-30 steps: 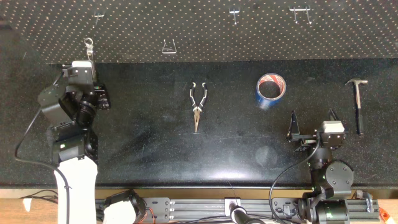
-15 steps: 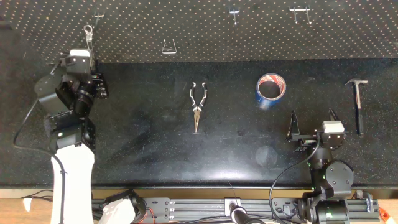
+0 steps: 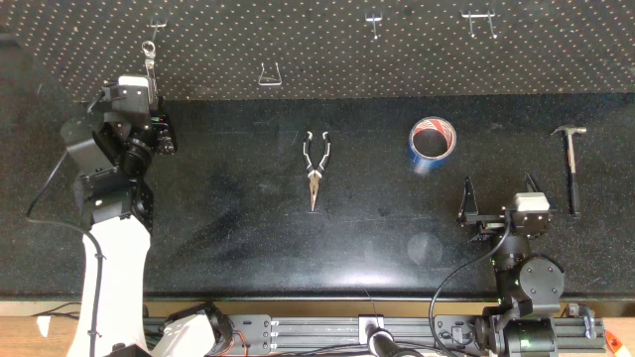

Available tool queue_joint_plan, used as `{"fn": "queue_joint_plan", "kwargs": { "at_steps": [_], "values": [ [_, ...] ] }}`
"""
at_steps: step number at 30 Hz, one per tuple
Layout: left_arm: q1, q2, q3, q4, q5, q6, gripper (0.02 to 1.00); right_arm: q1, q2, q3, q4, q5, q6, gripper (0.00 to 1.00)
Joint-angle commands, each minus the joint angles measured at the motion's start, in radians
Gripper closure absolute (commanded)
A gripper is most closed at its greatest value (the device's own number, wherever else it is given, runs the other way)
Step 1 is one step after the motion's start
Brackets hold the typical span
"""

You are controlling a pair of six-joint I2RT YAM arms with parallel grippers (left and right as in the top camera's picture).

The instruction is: Place Tools Onto Pegboard

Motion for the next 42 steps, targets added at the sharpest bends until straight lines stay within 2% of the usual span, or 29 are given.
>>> {"fn": "queue_joint_plan", "kwargs": {
  "at_steps": [1,12,20,22,24,25,26,27,32,36,37,38,39,41,42],
  "values": [
    [-0.002,0.011,0.035,0.014,0.029,0.003,0.991,-0.004,-0.005,-0.005,-0.004,0.008,-0.007,0.02],
    [-0.002,0.117,0.036,0.106,0.029,0.003,0.991,-0.004,-0.005,-0.005,-0.004,0.008,-0.007,0.02],
    [-0.002,0.168,0.093,0.098,0.029,0.003,0.985,-0.004,-0.005,-0.005,-0.004,0.008,-0.007,0.02],
    [-0.002,0.168,0.093,0.087,0.029,0.003,0.855,-0.004,-0.005,-0.005,-0.004,0.008,-0.007,0.02],
    [-0.002,0.168,0.093,0.068,0.029,0.003,0.435,-0.004,-0.005,-0.005,-0.004,0.008,-0.007,0.02],
    [-0.002,0.168,0.093,0.058,0.029,0.003,0.347,-0.004,-0.005,-0.005,-0.004,0.008,-0.007,0.02],
    [-0.002,0.16,0.093,0.025,0.028,0.003,0.047,-0.004,-0.005,-0.005,-0.004,0.008,-0.007,0.02],
    [-0.002,0.133,0.093,-0.026,0.025,0.003,0.023,-0.004,-0.005,-0.005,-0.004,0.008,-0.007,0.02],
    [-0.001,-0.144,0.093,-0.309,0.025,0.003,0.023,-0.004,-0.005,-0.005,-0.004,0.008,-0.007,0.02],
    [0.0,-0.388,0.093,-0.685,0.022,0.003,0.02,-0.004,-0.005,-0.005,-0.004,0.008,-0.007,0.02],
    [0.0,-0.439,0.093,-0.695,-0.035,0.003,0.02,-0.004,-0.005,-0.005,-0.004,0.008,-0.007,0.02],
    [0.0,-0.481,0.093,-0.707,-0.048,0.003,0.023,-0.004,-0.005,-0.005,-0.004,0.008,-0.007,0.02],
    [0.0,-0.516,0.093,-0.73,-0.05,0.0,0.023,-0.004,-0.005,-0.005,-0.004,0.008,-0.007,0.02],
    [0.0,-0.518,0.093,-0.74,0.005,-0.006,0.023,-0.004,-0.005,-0.005,-0.004,0.008,-0.007,0.02],
    [0.0,-0.518,0.093,-0.736,0.006,-0.056,0.023,-0.004,-0.005,-0.005,-0.004,0.008,-0.007,0.02]
  ]
}}
